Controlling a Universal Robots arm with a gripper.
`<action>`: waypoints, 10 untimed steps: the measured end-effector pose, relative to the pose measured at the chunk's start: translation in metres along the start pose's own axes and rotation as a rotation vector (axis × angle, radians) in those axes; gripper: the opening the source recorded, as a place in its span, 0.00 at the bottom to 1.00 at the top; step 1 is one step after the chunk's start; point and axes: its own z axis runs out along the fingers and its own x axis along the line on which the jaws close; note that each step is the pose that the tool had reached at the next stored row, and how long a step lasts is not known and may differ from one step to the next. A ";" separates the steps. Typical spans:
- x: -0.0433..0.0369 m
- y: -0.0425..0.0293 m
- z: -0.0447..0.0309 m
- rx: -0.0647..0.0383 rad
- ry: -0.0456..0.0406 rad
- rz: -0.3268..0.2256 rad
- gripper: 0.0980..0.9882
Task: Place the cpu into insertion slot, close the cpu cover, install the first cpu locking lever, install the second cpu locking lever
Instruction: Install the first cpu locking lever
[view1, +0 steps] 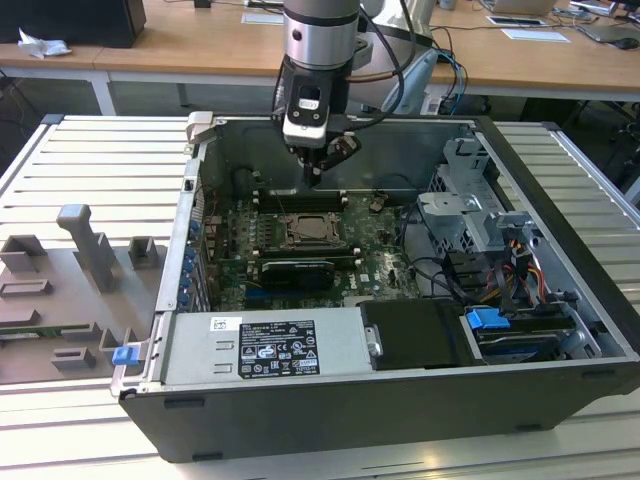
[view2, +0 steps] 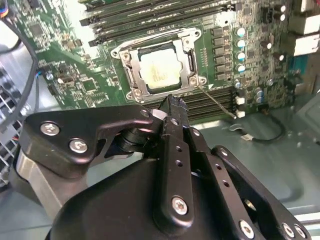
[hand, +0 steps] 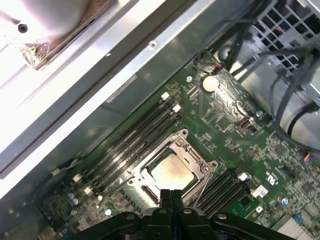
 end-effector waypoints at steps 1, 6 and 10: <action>0.0000 0.0000 0.0000 0.000 0.0007 -0.014 0.01; 0.0000 0.0000 0.0000 0.002 0.0040 -0.087 0.01; 0.0000 0.0000 0.0000 0.002 0.0059 -0.126 0.01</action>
